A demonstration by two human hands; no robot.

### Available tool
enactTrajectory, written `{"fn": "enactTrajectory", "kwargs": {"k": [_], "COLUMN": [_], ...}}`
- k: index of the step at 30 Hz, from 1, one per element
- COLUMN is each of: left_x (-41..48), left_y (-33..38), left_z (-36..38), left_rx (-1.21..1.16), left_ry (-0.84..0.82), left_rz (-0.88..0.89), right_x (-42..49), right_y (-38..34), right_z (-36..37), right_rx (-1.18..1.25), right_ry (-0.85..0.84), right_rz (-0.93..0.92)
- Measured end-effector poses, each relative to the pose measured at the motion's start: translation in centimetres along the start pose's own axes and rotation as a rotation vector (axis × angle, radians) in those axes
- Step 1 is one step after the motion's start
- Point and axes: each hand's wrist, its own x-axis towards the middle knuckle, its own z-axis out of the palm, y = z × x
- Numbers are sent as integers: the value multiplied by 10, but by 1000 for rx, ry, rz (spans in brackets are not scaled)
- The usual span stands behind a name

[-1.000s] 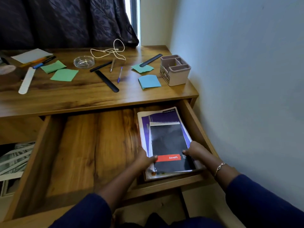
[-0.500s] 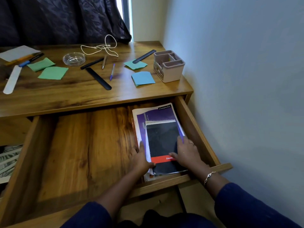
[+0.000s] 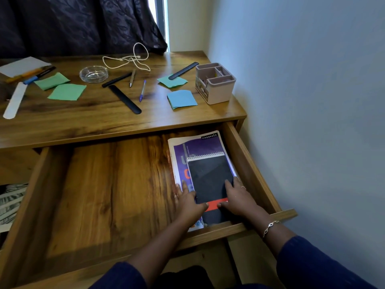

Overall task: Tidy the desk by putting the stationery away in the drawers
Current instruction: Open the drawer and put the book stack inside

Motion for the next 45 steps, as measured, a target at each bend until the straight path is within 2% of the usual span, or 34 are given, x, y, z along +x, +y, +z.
{"fn": "enactTrajectory", "kwargs": {"k": [7, 12, 18, 20, 23, 26, 28, 30, 32, 36, 39, 45], "left_x": [-1, -16, -46, -55, -71, -86, -93, -98, -101, -108, -111, -106], "left_y": [-7, -37, -60, -65, -71, -74, -80, -84, -91, -103, -104, -106], "left_z": [-9, -28, -56, -62, -70, -75, -75, -76, -79, -84, -87, -99], "left_rx": [160, 267, 339, 380, 407, 436, 497, 562, 608, 630, 663, 773], "left_ry": [-6, 136, 253, 248, 217, 240, 252, 249, 263, 312, 289, 163], "left_rz": [78, 160, 133, 146, 162, 212, 252, 272, 301, 410, 426, 582], "right_x": [-2, -15, -37, -41, -39, -31, -30, -35, -44, -70, -79, -72], "right_y": [-2, -19, -45, -44, -42, -51, -57, -63, -71, -100, -106, -102], "right_z": [0, 4, 14, 13, 2, -1, 1, 4, 11, 36, 47, 41], "right_rx": [-21, -138, -148, -157, -125, -346, -389, -315, -169, 79, -59, -275], "right_ry": [1, 218, 451, 392, 108, -92, -127, -48, 133, 400, 544, 539], "right_rz": [21, -115, -210, -223, -364, -556, -557, -512, -478, -532, -648, -791]}}
